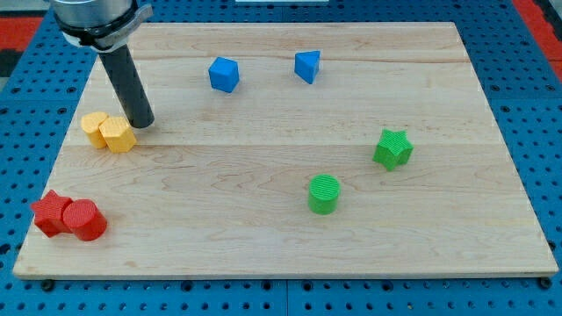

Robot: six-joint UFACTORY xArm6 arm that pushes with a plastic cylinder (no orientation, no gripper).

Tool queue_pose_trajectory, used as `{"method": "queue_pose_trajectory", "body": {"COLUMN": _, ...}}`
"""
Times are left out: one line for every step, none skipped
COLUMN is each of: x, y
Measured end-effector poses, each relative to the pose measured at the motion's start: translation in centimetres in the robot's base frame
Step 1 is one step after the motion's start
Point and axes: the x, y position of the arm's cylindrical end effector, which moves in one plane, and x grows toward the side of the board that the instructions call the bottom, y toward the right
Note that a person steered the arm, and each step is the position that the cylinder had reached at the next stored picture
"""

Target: Move the blue cube to the center of the board

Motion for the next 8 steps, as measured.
{"method": "queue_pose_trajectory", "body": {"x": 0.0, "y": 7.4}}
{"method": "queue_pose_trajectory", "body": {"x": 0.0, "y": 10.1}}
{"method": "queue_pose_trajectory", "body": {"x": -0.8, "y": 11.0}}
{"method": "queue_pose_trajectory", "body": {"x": -4.0, "y": 9.4}}
{"method": "queue_pose_trajectory", "body": {"x": -6.8, "y": 4.4}}
{"method": "queue_pose_trajectory", "body": {"x": -7.0, "y": 2.1}}
{"method": "queue_pose_trajectory", "body": {"x": -11.3, "y": 2.8}}
{"method": "queue_pose_trajectory", "body": {"x": -13.7, "y": 6.8}}
